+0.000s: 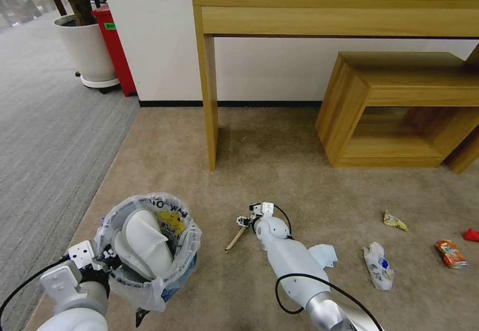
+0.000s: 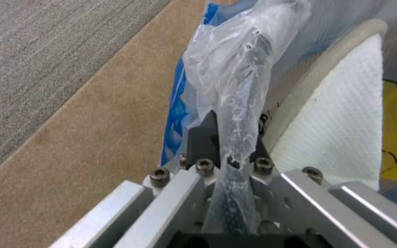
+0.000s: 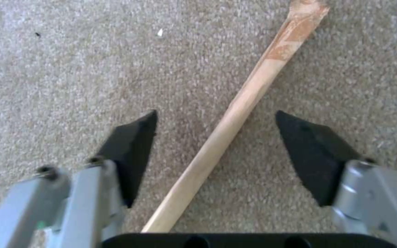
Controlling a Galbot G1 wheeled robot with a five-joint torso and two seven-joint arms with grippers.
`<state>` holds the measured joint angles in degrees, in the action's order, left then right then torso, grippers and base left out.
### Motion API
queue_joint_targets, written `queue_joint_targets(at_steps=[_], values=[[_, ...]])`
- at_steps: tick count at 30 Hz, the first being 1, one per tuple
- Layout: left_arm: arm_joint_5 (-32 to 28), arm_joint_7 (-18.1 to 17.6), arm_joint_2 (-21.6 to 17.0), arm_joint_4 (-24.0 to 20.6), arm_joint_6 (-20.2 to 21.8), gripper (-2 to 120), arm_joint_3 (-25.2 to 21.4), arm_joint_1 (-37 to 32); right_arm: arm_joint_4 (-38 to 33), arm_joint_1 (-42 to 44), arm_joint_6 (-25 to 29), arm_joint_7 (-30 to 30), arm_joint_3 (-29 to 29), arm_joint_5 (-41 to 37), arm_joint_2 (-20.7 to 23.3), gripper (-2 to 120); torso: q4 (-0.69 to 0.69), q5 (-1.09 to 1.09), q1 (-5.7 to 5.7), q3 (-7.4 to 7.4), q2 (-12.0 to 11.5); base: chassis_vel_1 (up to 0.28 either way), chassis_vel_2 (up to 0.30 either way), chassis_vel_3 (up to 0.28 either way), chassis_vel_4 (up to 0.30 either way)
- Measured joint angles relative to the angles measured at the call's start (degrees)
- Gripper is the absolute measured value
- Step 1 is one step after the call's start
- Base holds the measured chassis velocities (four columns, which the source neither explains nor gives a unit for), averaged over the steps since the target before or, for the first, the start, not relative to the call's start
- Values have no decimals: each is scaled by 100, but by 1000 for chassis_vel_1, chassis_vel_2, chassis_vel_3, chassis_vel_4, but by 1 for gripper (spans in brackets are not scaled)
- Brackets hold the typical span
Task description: Pick up the trash bin and place the garbage on the floor into it.
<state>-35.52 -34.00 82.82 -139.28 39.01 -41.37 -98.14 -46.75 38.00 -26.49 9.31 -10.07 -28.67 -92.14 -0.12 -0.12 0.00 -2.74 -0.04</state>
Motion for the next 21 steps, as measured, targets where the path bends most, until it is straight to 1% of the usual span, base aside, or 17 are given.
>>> queue_joint_targets(at_steps=[1, 5, 8, 20, 21], values=[[3, 2, 10, -1, -2, 0, 3, -1, 28, -9, 8, -27, 1, 20, 0, 61, 0, 0, 0, 0, 0, 0, 0, 0, 0], [13, 2, 26, -5, -2, 0, 19, -2, 68, -10, 13, -52, 2, 58, 0, 57, 0, 0, 0, 0, 0, 0, 0, 0, 0], [27, 3, 42, -8, -2, 0, 27, 4, 87, -9, 13, -77, 3, 83, 0, 50, 0, 0, 0, 0, 0, 0, 0, 0, 0], [133, 9, 103, -10, -2, 0, 115, -12, 153, -10, 78, -193, -4, 145, 0, 49, 0, 0, 0, 0, 0, 0, 0, 0, 0], [140, 11, 105, -10, -3, 0, 118, -14, 153, -10, 99, -226, -4, 147, 0, 51, 0, 0, 0, 0, 0, 0, 0, 0, 0]])
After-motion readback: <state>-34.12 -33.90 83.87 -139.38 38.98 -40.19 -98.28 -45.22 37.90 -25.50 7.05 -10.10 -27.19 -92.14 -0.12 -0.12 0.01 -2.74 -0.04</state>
